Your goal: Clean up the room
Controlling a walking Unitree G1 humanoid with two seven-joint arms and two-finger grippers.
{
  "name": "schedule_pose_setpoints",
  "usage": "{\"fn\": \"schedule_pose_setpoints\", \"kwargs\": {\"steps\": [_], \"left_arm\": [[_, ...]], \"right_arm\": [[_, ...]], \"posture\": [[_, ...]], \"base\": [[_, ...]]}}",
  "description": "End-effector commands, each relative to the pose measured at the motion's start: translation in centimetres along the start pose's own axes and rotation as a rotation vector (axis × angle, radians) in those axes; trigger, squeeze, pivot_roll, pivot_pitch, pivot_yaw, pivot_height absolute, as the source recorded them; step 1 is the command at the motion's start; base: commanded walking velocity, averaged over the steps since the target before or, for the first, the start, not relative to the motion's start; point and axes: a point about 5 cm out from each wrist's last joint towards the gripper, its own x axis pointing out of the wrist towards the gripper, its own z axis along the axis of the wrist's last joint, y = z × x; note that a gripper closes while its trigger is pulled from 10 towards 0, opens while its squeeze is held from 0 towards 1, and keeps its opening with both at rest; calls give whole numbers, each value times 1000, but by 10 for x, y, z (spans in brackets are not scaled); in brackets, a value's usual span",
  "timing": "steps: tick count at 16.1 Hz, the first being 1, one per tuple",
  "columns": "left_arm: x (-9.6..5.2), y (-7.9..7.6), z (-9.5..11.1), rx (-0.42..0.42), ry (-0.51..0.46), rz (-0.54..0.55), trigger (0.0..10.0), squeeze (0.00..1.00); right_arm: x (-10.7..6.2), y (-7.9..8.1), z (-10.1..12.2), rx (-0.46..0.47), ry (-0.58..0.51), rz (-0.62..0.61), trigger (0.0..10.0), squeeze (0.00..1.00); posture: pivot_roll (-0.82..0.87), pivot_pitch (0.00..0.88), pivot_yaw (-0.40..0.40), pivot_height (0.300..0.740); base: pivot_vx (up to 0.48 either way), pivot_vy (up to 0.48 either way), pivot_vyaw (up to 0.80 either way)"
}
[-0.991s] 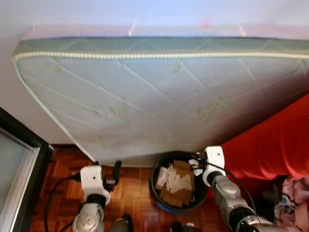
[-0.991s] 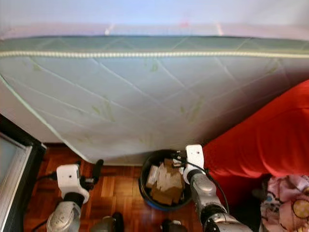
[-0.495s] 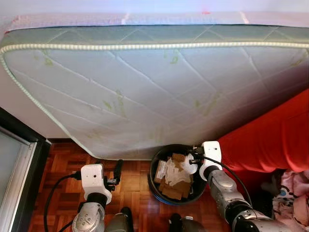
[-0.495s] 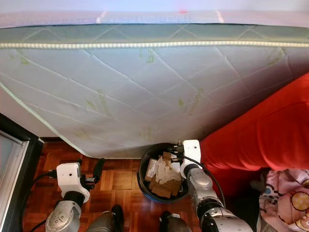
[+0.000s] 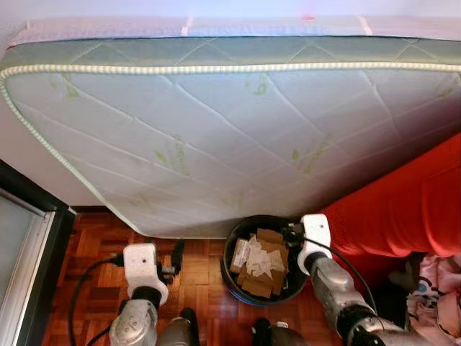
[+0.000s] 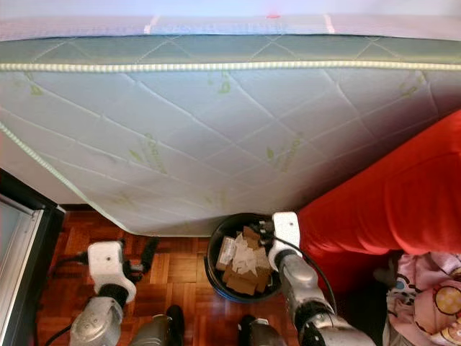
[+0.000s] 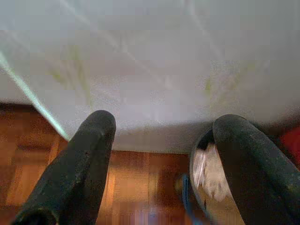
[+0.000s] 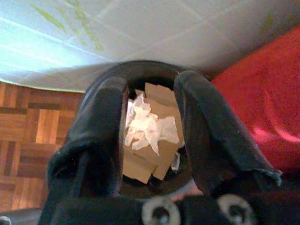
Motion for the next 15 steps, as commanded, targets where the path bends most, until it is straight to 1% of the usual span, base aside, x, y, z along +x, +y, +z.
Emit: {"fn": "schedule_pose_setpoints", "kwargs": {"steps": [1, 3, 4, 5, 7, 8, 9, 10, 12, 13, 15], "left_arm": [[-11, 12, -23, -11, 88, 42, 10000, 0], [-11, 28, -40, 4, 166, 78, 10000, 0], [-10, 32, -44, 10, 185, 88, 10000, 0], [-7, 35, -47, 14, 205, 92, 10000, 0], [-4, 39, -60, 23, 276, 97, 10000, 0], [-3, 40, -62, 25, 288, 98, 10000, 0], [-11, 46, -78, 33, 374, 126, 10000, 0], [-18, 49, -86, 31, 420, 140, 10000, 0], [-29, 51, -100, 29, 507, 162, 10000, 0], [-34, 51, -108, 17, 554, 177, 10000, 0], [-37, 50, -112, 2, 587, 195, 10000, 0]], "right_arm": [[-8, -11, -18, 33, 49, -45, 10000, 0], [-18, -25, -31, 52, 57, -82, 10000, 0], [-21, -29, -36, 52, 65, -92, 10000, 0], [-24, -33, -41, 55, 75, -108, 10000, 0], [-36, -44, -60, 68, 132, -158, 10000, 0], [-37, -44, -62, 69, 143, -162, 10000, 0], [-47, -50, -77, 100, 192, -208, 10000, 0], [-55, -54, -89, 109, 235, -235, 10000, 0], [-68, -55, -108, 101, 319, -246, 10000, 0], [-75, -57, -118, 106, 356, -262, 10000, 0], [-82, -62, -125, 116, 394, -293, 10000, 0]], "posture": [[113, 242, -31, 740], [77, 161, -12, 740], [72, 154, -11, 740], [56, 132, -5, 740], [26, 79, 11, 740], [26, 79, 11, 740], [4, 52, 25, 740], [1, 38, 30, 740], [5, 0, 24, 740], [-3, 0, 16, 740], [-2, 0, 10, 740]], "base": [[0, 0, 0], [0, 0, 0], [0, 0, 0], [0, 0, 0], [0, 0, 0], [0, 0, 0], [0, 0, 0], [0, 0, 0], [0, 0, 0], [0, 0, 0], [0, 0, 0]]}}
